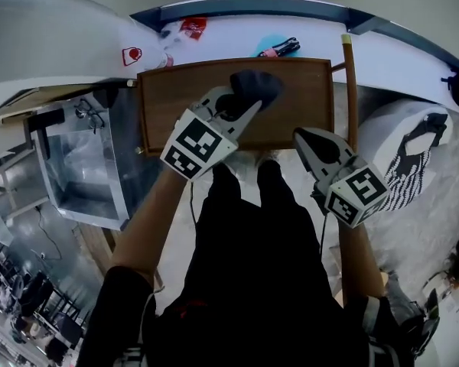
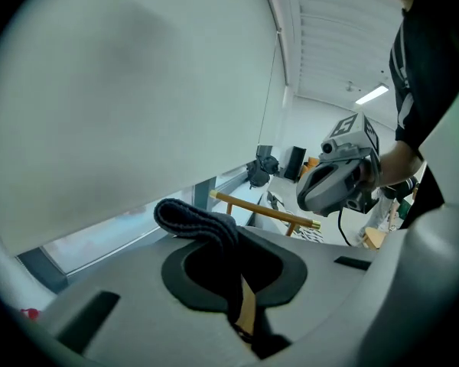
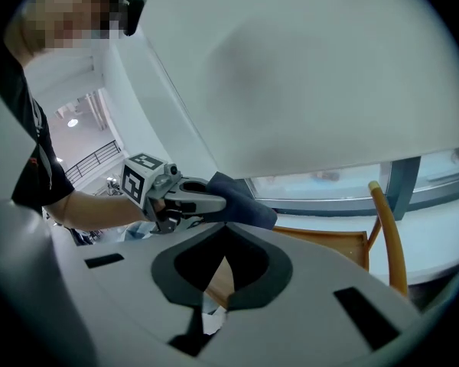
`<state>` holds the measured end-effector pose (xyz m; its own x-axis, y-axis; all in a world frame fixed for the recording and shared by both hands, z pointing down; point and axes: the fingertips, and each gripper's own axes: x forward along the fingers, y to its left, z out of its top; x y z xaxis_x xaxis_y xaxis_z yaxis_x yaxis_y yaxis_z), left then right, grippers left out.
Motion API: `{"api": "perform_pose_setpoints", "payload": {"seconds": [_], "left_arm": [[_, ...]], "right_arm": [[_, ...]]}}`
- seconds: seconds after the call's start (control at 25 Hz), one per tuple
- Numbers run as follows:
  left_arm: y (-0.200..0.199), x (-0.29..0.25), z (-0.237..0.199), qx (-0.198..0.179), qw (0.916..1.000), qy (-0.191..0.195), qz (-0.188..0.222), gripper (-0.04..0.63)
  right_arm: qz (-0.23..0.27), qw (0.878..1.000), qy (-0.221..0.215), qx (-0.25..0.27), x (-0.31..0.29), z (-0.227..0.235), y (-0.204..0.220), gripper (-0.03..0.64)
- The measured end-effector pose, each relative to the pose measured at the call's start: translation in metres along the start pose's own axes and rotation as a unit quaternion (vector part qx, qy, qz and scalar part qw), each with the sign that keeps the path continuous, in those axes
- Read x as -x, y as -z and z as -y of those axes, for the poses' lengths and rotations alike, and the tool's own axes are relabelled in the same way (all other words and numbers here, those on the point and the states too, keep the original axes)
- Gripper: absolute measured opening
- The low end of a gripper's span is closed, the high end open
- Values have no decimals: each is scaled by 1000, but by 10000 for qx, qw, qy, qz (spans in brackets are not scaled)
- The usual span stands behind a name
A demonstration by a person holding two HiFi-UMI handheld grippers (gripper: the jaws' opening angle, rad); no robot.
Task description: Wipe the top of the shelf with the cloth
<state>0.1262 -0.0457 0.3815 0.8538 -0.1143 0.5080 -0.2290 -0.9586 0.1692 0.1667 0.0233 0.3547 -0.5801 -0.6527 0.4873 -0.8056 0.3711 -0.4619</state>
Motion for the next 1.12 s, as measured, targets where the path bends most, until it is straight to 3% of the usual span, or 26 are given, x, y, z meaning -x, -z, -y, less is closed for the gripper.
{"api": "perform_pose_setpoints", "payload": {"seconds": [0.52,1.12], "left_arm": [[-43,120,-14,-115,9962,-609,611,35],[-31,217,-18,442,9841,-1254,1177,35]], "right_arm": [[307,9967,-281,700,-22,-70,-61,5],[683,9881,-485,1293,-34,-138,-106,5]]}}
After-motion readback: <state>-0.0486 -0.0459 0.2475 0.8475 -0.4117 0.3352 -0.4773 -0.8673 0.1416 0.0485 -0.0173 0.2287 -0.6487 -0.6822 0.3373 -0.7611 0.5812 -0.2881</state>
